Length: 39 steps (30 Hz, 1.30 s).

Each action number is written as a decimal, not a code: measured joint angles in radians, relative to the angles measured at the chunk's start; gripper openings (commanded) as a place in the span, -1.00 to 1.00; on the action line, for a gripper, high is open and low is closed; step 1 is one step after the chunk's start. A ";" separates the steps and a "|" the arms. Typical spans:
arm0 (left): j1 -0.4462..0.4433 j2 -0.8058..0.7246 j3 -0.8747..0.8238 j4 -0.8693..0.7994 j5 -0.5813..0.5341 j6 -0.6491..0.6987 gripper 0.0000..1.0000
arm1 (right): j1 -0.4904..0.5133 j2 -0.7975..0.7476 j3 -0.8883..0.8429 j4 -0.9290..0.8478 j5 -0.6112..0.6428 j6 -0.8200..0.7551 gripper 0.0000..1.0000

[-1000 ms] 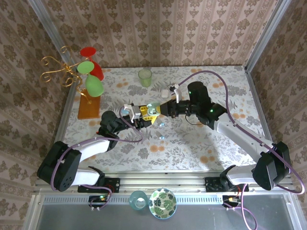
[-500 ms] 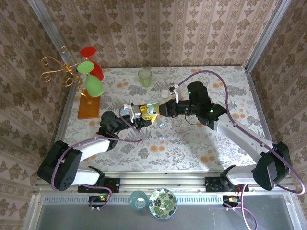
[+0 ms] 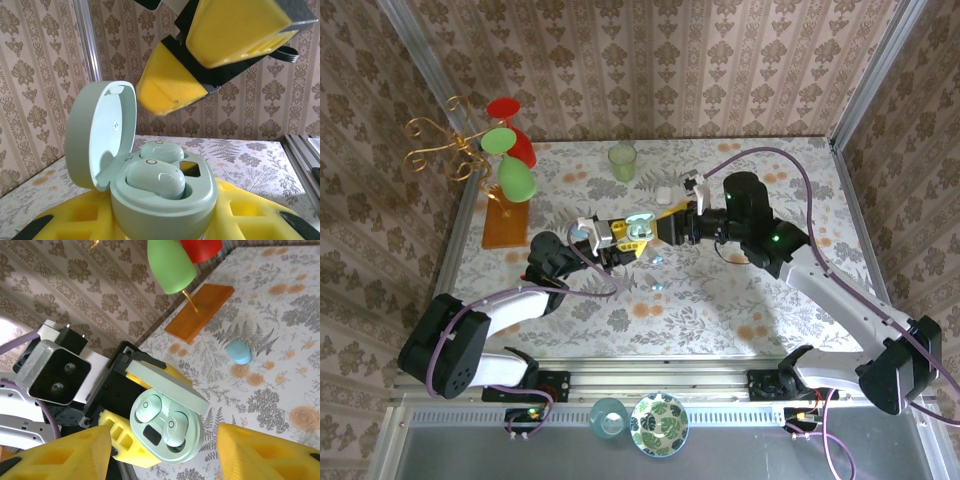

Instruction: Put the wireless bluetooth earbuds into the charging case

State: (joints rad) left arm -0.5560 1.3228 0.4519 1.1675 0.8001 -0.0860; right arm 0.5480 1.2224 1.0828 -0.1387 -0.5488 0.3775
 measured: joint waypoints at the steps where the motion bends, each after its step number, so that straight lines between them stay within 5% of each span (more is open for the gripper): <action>1: 0.000 0.000 0.000 0.000 0.001 0.000 -0.47 | 0.000 -0.002 0.003 -0.001 0.010 0.004 0.20; 11: 0.000 -0.021 0.000 -0.016 0.008 0.001 -0.47 | 0.000 0.173 0.259 -0.155 0.120 0.055 0.23; 19: 0.000 -0.023 0.000 -0.023 0.003 0.001 -0.46 | 0.000 0.206 0.251 -0.225 0.106 0.048 0.32; 24: 0.000 -0.023 0.000 -0.023 -0.004 0.004 -0.47 | -0.002 0.113 0.132 -0.196 0.086 0.079 0.67; 31: 0.000 -0.023 0.000 -0.023 -0.019 0.011 -0.46 | -0.034 0.043 -0.034 0.072 -0.044 0.327 0.76; 39: 0.000 -0.023 0.000 -0.008 -0.065 0.021 -0.47 | -0.013 0.122 -0.206 0.490 -0.175 0.744 0.40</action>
State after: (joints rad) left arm -0.5560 1.2999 0.4519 1.1599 0.7349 -0.0654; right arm 0.5350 1.3441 0.8764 0.3511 -0.7242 1.1213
